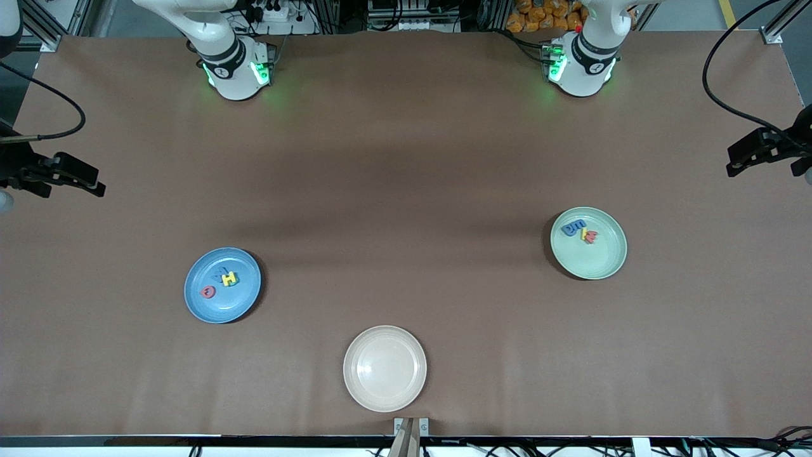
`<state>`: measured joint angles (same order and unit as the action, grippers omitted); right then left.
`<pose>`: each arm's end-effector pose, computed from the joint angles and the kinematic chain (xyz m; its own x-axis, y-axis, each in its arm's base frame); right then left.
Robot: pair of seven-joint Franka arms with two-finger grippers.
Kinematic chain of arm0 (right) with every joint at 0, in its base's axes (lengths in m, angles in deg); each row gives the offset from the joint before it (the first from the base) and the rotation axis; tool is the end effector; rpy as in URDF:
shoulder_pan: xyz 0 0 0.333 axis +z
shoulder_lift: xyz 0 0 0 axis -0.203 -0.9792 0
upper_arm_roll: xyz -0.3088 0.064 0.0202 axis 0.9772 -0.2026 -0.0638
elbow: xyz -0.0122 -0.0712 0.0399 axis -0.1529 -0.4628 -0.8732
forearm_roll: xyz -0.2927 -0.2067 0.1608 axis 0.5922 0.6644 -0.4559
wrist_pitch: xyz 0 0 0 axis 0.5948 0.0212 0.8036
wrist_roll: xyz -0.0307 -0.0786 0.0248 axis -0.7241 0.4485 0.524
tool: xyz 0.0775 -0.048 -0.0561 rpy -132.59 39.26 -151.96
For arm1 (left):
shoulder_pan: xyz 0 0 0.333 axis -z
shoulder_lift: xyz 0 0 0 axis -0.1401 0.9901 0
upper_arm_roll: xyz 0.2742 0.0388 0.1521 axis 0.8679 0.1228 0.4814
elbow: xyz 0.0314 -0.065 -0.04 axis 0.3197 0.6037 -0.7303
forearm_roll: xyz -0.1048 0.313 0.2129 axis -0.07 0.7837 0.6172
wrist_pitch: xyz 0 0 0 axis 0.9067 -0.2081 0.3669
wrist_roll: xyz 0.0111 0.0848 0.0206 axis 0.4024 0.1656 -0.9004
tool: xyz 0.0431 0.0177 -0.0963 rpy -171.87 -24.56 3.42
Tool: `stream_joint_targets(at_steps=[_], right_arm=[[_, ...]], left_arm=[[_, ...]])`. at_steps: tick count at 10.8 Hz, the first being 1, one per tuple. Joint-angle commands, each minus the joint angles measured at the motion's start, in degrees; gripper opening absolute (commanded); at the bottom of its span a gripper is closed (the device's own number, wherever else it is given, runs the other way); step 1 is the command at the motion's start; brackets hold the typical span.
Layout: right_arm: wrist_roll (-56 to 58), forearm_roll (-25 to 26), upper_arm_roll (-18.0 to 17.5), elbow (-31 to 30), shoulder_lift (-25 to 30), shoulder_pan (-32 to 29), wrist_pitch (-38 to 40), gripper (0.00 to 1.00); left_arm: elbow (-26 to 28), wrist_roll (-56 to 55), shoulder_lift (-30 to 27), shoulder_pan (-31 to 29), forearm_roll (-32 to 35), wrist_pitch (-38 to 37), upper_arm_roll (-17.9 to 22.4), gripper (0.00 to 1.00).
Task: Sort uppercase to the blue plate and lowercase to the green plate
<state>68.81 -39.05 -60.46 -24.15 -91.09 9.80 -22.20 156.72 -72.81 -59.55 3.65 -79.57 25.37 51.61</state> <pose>0.5807 -0.0205 0.6120 0.9998 -0.0180 -0.0017 -0.0181 -0.9990 -0.0415 0.5614 0.0052 0.6377 0.9993 -0.0374 0.0071 -0.0367 -0.9964 -0.0760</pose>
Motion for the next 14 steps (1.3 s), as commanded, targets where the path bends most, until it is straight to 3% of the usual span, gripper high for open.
stream_joint_targets(at_steps=[1,14], right_arm=[[0.45,-1.27,-0.15,0.12,0.53,-0.63,0.24,1.0],[1.32,-0.83,0.03,0.12,0.53,-0.63,-1.08,1.0]], left_arm=[[0.34,0.78,-1.06,1.33,-1.75,-1.61,1.48,1.0],[1.83,-1.94,-1.85,1.94,-2.45,-5.48,3.06,1.0]])
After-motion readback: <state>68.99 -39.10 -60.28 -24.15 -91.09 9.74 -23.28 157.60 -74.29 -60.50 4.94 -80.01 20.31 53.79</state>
